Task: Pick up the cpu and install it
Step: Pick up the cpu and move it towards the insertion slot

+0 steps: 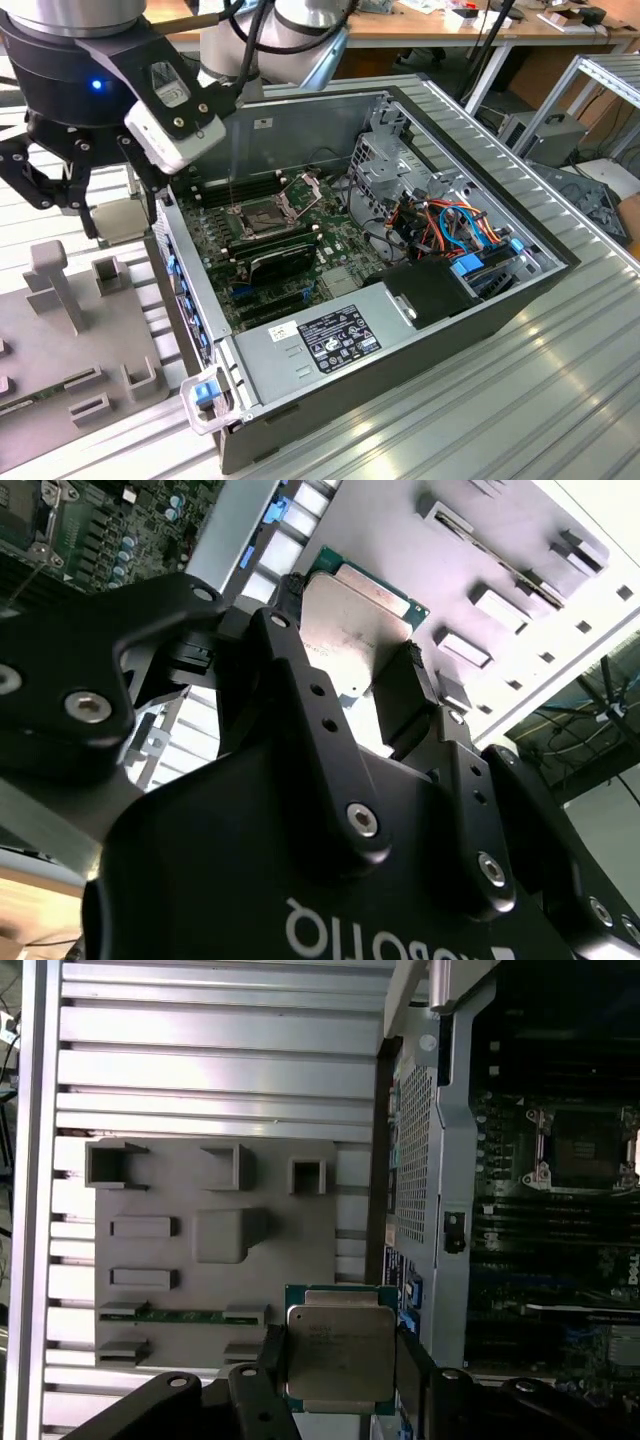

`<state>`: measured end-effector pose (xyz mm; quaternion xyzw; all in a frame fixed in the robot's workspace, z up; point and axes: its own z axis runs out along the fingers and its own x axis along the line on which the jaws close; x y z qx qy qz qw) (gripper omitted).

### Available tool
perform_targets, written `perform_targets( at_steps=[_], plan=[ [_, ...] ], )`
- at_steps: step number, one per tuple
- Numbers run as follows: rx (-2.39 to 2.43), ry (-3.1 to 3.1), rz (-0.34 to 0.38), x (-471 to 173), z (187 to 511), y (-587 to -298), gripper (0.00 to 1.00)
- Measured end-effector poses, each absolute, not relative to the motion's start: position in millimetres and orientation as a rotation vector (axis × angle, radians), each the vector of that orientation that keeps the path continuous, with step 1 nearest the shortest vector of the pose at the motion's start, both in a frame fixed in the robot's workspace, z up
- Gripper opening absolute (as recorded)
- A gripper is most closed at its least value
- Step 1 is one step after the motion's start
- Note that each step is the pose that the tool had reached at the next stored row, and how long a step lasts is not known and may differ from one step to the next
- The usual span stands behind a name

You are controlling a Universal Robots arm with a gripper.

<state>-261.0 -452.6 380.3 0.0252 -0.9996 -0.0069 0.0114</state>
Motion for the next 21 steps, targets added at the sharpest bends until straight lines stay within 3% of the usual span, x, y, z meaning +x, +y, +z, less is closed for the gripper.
perform_targets(
  at_steps=[21],
  plan=[
    [0.079,-3.118,-0.022,-182,380,-453,0.53]
  ],
)
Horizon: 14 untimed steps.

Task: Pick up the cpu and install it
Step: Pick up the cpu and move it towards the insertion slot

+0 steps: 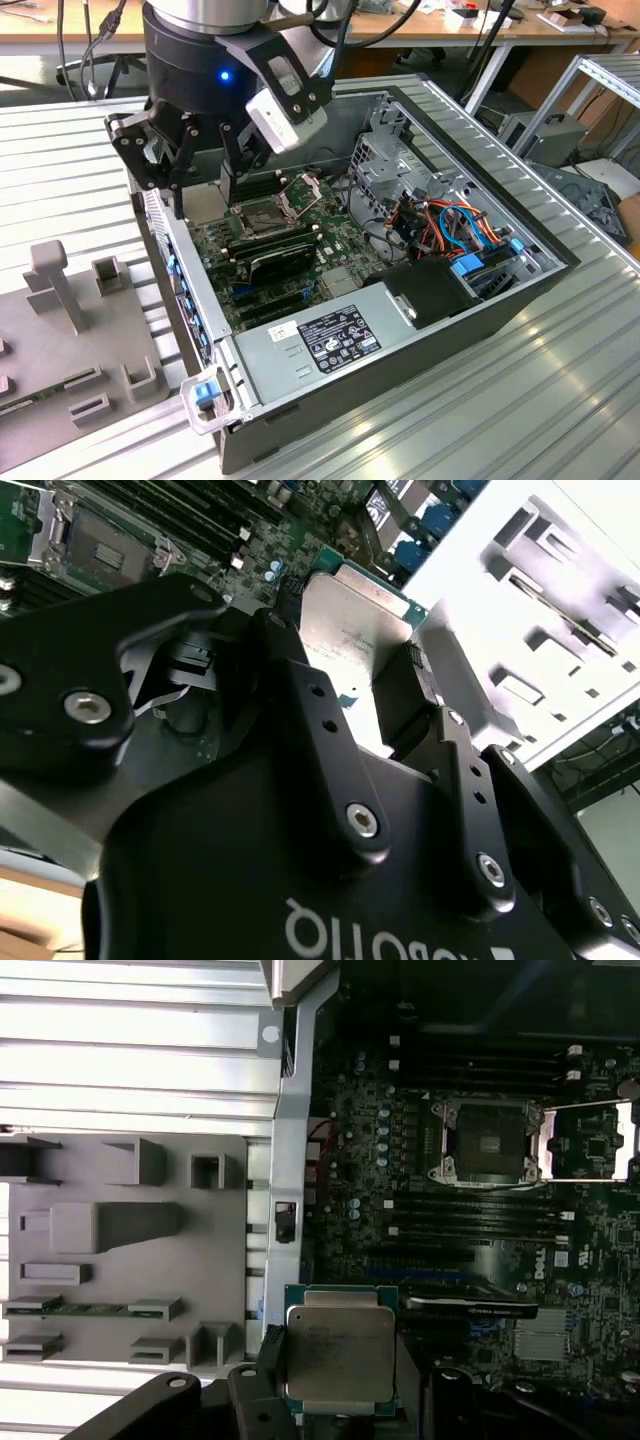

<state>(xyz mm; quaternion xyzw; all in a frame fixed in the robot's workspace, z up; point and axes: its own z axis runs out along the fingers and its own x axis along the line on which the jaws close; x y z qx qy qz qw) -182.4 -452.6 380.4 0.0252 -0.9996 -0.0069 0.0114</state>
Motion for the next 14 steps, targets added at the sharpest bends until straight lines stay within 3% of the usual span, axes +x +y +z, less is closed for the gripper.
perform_targets(
  at_steps=[14],
  plan=[
    [0.079,-3.118,-0.022,-132,380,-453,0.53]
  ],
)
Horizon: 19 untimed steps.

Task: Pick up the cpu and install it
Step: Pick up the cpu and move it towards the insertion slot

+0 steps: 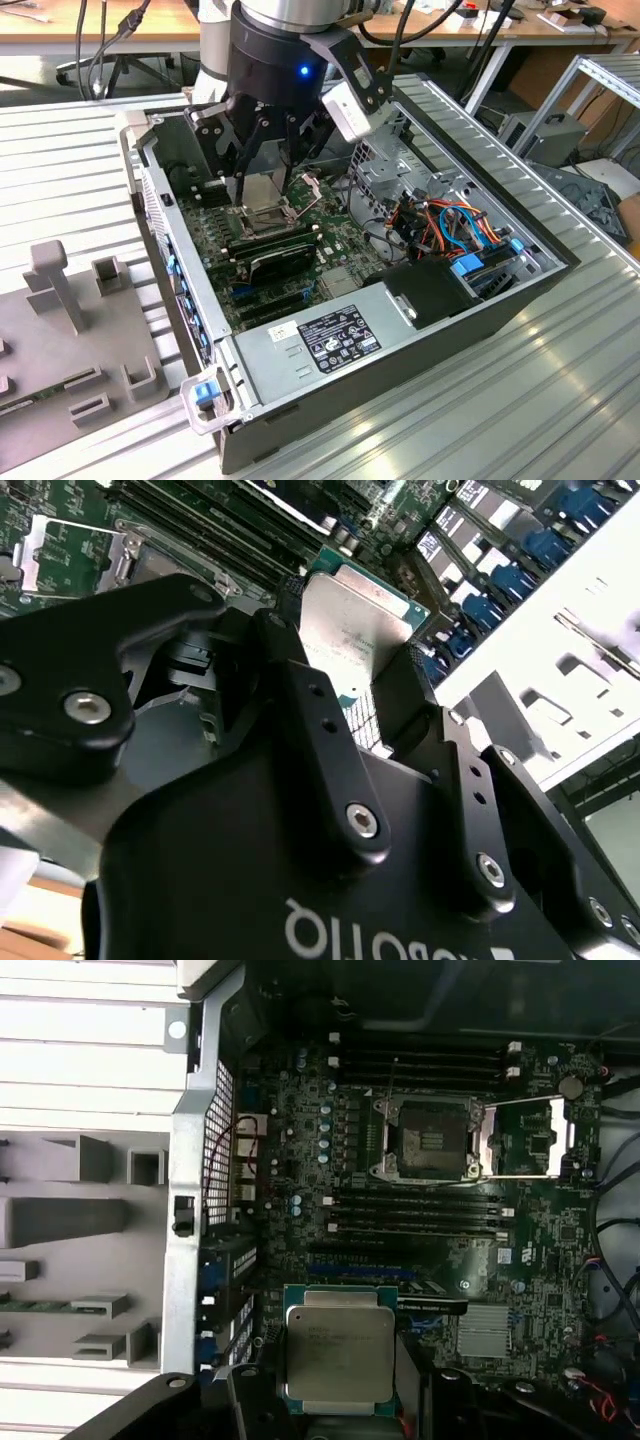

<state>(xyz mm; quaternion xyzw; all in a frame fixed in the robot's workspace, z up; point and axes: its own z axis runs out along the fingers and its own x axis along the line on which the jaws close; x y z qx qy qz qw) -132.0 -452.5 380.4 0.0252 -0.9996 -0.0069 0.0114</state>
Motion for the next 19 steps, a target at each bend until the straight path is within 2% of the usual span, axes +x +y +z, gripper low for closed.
perform_targets(
  at_steps=[7,19],
  plan=[
    [0.079,-3.118,-0.021,-108,380,-453,0.53],
    [0.079,-3.118,-0.022,-107,380,-450,0.53]
  ],
)
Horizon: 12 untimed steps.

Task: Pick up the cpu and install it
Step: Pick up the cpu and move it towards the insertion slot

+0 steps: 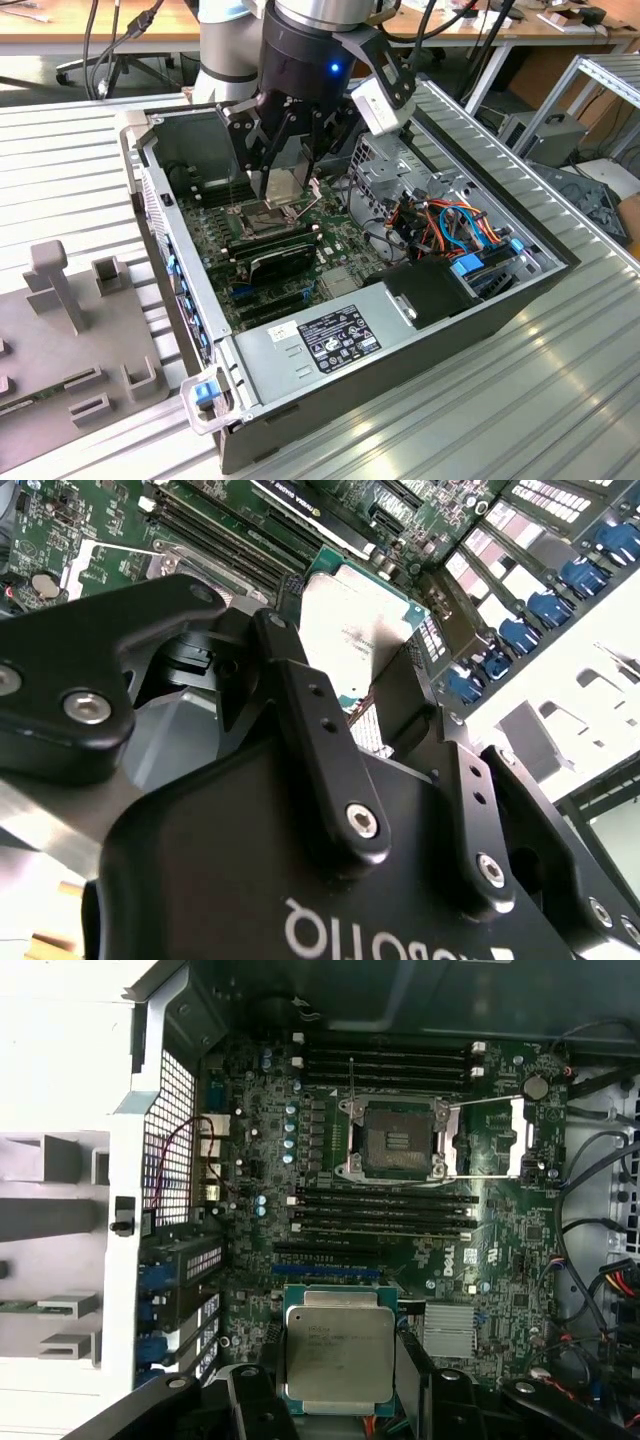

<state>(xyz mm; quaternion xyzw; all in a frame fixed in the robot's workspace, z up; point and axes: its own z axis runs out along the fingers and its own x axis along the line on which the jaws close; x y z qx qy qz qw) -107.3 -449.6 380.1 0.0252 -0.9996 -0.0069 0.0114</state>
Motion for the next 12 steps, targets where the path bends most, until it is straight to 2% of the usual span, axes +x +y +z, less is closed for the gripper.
perform_targets(
  at_steps=[12],
  plan=[
    [0.079,-3.118,-0.023,-107,377,-438,0.53]
  ],
)
